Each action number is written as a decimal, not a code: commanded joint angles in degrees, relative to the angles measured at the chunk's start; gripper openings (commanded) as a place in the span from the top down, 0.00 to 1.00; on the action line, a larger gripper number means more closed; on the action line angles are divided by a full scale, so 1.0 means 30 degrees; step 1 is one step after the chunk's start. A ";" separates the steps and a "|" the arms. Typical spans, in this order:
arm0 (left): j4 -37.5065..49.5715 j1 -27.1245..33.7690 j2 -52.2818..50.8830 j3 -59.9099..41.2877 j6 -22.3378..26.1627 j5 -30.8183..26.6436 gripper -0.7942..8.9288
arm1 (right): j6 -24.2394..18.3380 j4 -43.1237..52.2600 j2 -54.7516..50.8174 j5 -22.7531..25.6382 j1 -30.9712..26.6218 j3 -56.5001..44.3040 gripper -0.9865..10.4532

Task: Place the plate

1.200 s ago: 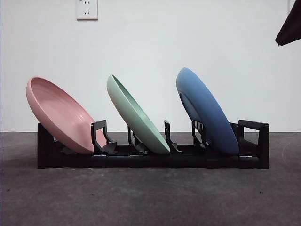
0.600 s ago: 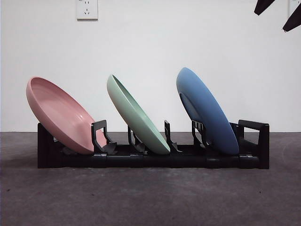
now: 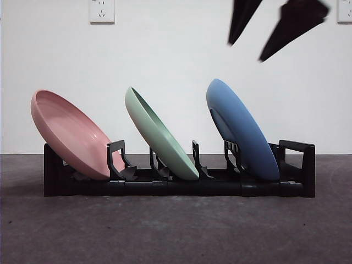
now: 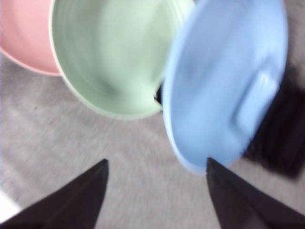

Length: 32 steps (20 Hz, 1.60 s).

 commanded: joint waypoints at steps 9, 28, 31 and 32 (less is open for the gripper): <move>0.0124 -0.0036 0.0095 0.0452 -0.0255 0.0146 0.54 | -0.0452 0.3024 0.3912 0.1217 0.0627 0.0619 0.70; -0.0007 -0.0036 0.0095 0.0452 -0.0248 0.0146 0.54 | -0.0561 0.3045 0.3031 -0.0663 0.0714 0.1916 0.90; -0.0007 -0.0036 0.0095 0.0452 -0.0248 0.0153 0.54 | -0.1035 0.2703 0.1902 -0.0634 0.1020 0.2025 0.90; -0.0007 -0.0036 0.0095 0.0452 -0.0248 0.0146 0.54 | -0.1195 0.2477 0.1428 -0.0641 0.1217 0.2025 0.90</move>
